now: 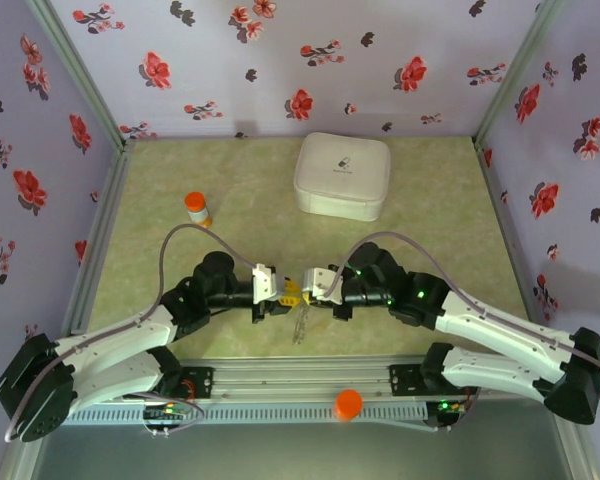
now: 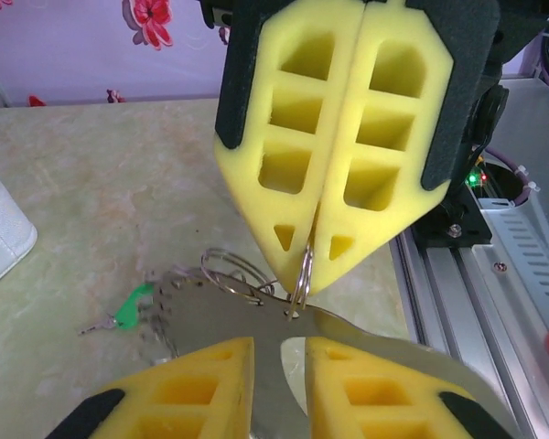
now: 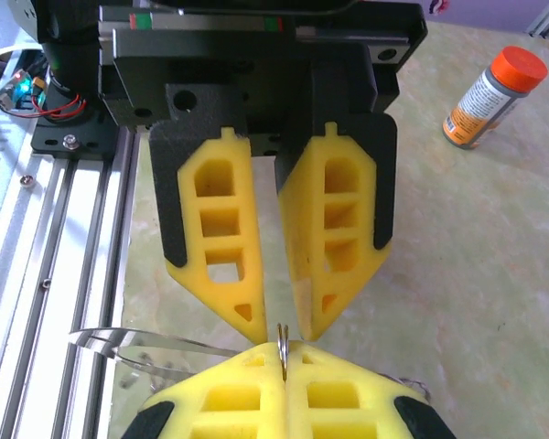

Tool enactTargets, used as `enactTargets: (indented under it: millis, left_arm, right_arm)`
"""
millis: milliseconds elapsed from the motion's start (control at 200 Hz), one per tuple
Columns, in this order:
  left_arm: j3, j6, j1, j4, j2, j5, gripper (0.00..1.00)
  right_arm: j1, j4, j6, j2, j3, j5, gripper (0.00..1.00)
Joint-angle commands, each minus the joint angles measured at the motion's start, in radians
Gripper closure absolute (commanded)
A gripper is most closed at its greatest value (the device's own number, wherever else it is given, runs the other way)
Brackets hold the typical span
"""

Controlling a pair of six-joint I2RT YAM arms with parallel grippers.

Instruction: Put the keys on the keyring

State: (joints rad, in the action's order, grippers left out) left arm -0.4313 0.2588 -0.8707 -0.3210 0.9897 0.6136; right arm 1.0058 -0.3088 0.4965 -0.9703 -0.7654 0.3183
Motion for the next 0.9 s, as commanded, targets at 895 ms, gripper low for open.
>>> enactTargets:
  millis: [895]
  left_arm:
    - [-0.023, 0.037, -0.013, -0.057, 0.009, 0.021, 1.00]
  right_arm:
    - [-0.006, 0.054, -0.023, -0.010, -0.013, -0.007, 0.75]
